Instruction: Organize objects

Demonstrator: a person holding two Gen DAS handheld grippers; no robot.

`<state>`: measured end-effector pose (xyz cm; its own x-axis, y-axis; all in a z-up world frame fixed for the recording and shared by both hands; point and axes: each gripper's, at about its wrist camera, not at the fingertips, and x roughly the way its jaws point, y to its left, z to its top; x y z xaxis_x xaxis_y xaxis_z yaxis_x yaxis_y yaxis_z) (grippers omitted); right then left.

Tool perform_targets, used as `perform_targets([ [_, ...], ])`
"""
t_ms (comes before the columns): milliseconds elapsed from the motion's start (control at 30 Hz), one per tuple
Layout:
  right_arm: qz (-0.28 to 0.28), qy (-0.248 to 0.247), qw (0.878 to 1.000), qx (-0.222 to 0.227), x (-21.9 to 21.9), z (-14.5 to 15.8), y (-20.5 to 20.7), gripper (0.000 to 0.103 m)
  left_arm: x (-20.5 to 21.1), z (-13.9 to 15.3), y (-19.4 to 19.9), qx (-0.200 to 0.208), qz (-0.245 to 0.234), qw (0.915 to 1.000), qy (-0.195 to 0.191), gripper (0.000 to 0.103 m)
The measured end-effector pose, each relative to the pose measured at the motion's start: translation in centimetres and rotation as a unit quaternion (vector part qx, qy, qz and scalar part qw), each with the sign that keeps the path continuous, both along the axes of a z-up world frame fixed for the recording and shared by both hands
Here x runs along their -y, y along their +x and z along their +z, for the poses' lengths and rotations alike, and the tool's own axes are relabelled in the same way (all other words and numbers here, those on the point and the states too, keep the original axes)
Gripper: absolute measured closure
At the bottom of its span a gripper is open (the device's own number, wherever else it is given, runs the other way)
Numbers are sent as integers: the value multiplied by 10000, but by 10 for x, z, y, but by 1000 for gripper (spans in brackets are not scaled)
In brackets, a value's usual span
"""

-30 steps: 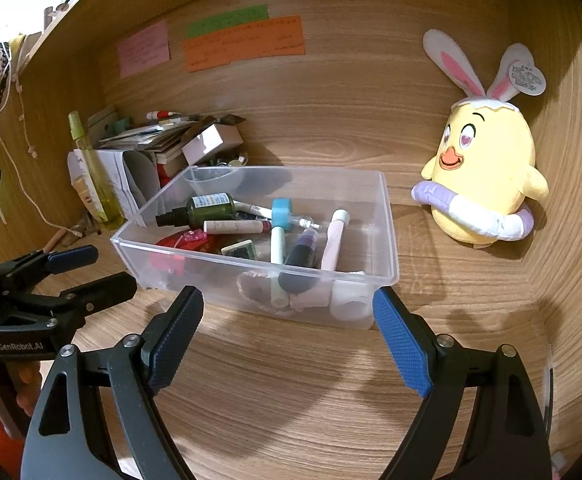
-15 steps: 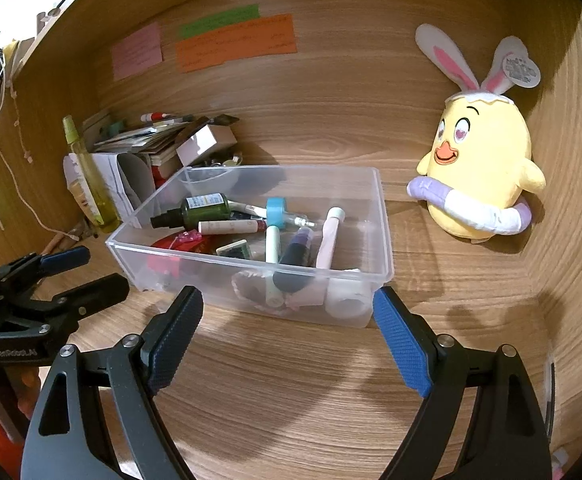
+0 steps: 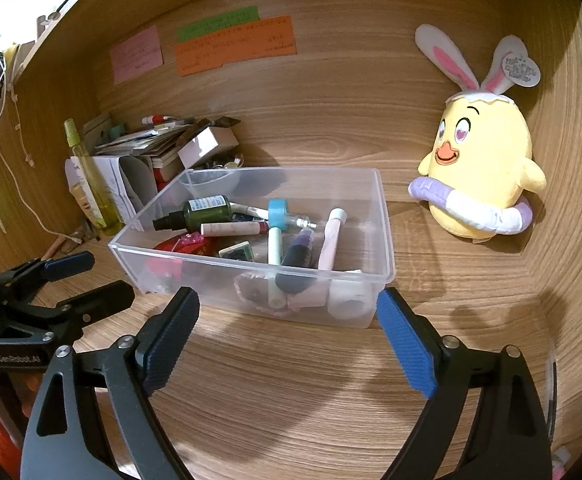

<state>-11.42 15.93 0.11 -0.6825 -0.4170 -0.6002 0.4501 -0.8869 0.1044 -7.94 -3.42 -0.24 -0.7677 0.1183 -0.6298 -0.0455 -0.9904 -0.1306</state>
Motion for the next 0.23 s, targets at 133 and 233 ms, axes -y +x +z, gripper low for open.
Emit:
perform_targets([
  [133,7,-2,10000,21,1,-1,-1,13,2,0,-1,-21,-16,10000,44,5],
  [233,3,-1,10000,47,0,-3,-2,13,4,0,-1,-7,-8,10000,79,4],
])
